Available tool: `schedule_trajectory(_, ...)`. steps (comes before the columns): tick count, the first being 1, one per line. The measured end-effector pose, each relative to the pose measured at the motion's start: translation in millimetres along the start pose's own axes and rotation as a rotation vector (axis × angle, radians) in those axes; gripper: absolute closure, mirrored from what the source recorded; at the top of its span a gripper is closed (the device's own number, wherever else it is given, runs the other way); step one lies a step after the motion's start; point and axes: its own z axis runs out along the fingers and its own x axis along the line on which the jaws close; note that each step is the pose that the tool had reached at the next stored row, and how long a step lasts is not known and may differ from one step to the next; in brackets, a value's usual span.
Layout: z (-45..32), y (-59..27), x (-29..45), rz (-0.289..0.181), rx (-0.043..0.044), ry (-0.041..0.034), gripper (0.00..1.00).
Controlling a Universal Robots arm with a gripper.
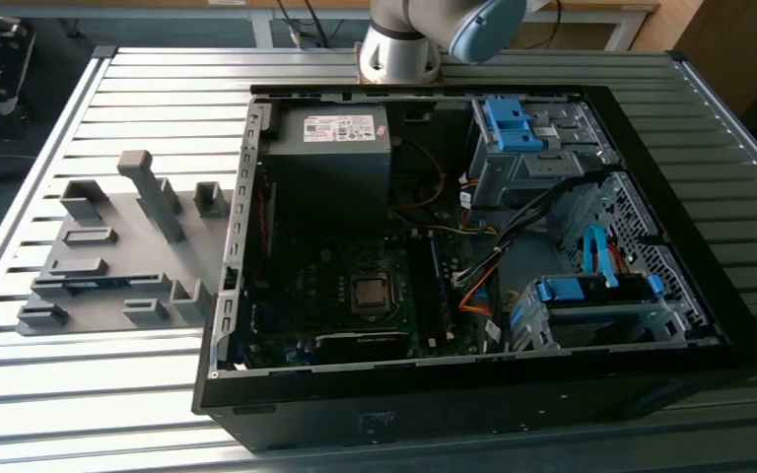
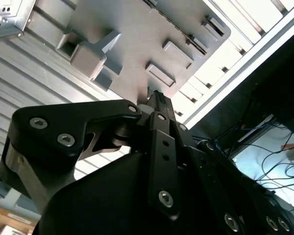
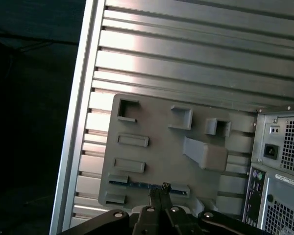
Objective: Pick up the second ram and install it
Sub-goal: 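Pick up the second ram and move it above second insertion slot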
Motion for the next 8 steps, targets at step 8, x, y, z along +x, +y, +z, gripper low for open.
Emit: schedule_trajectory(8,1.5,-0.1,0.1,-0.084,0.0189,0.0164,0.89)
